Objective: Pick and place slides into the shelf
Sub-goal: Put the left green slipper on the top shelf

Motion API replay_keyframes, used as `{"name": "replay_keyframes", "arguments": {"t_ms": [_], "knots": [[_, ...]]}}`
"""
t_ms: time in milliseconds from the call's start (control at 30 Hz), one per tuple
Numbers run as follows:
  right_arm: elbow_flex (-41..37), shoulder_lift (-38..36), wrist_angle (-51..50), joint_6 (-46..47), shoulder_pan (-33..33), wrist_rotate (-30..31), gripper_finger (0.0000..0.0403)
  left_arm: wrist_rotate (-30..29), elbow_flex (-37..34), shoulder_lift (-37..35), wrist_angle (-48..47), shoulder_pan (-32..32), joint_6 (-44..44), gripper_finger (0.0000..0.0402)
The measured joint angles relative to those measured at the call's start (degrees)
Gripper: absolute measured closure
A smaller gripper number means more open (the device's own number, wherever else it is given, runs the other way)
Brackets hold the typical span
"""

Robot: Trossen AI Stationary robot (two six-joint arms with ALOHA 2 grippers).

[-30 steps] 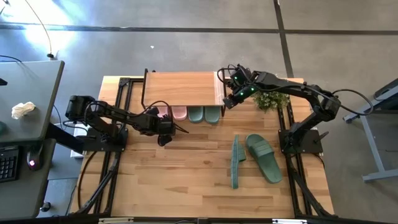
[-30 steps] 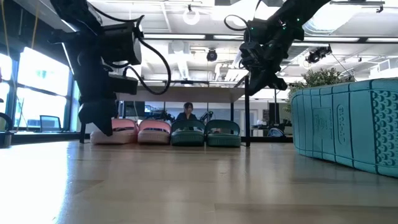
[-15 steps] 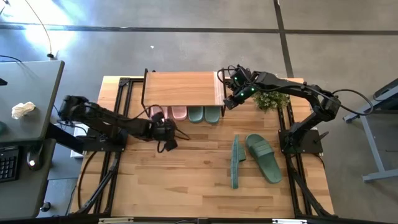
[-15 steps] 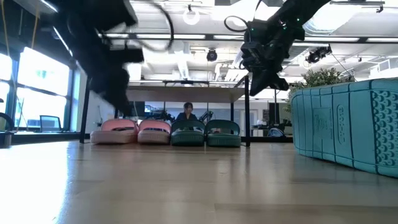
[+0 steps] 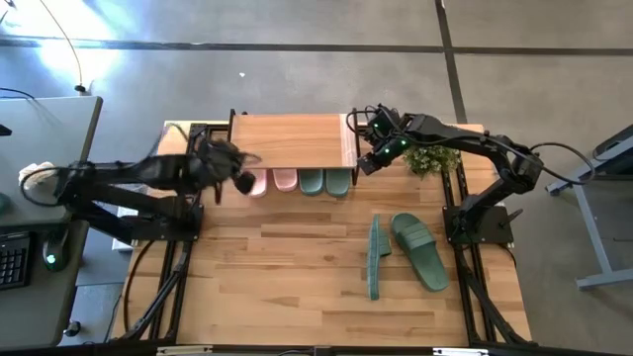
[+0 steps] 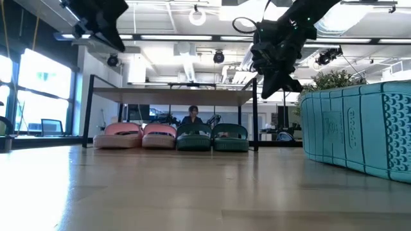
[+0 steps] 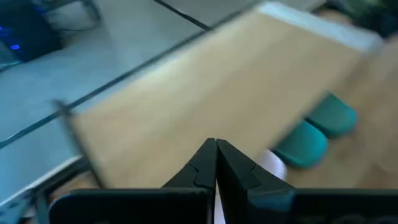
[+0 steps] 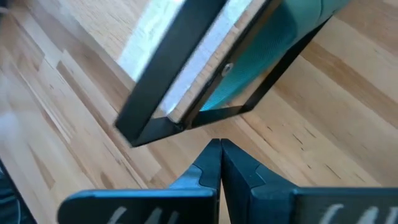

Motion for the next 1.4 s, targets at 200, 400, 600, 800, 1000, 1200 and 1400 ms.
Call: {"name": "replay_keyframes", "arguments": {"t_ms": [200, 400, 600, 800, 1000, 1200, 1400], "knots": [[0.00, -3.14, 0.47, 3.32, -1.50, 1.12, 0.0403, -0.20, 0.21, -5.69, -6.91, 11.50, 0.61, 0.0401], [0.00, -5.31, 4.08, 7.61, -5.73, 3.58, 0.0403, 0.56, 0.17, -4.23, -11.04, 23.72, 3.74, 0.0401], [0.00, -5.31, 10.39, 10.58, -10.59, 3.13, 0.0403, 5.08, 0.17, -2.77, -4.24, 33.27, 10.33, 0.0402], [0.04, -4.29, 22.70, 13.81, -15.44, 0.48, 0.0403, 9.68, 0.17, -2.77, 0.24, 37.65, 13.73, 0.0402], [2.37, 2.71, 32.06, 19.36, -21.99, -7.27, 0.0403, 15.58, 0.17, -2.77, 0.08, 37.89, 13.92, 0.0402], [14.45, 13.50, 27.72, 16.56, -23.07, -11.82, 0.0403, 19.23, 0.17, -2.77, 0.02, 37.86, 13.89, 0.0402], [29.03, 22.94, 11.69, 10.31, -23.05, -11.38, 0.0403, 21.09, 0.17, -2.89, -0.11, 37.87, 13.89, 0.0402]]}}
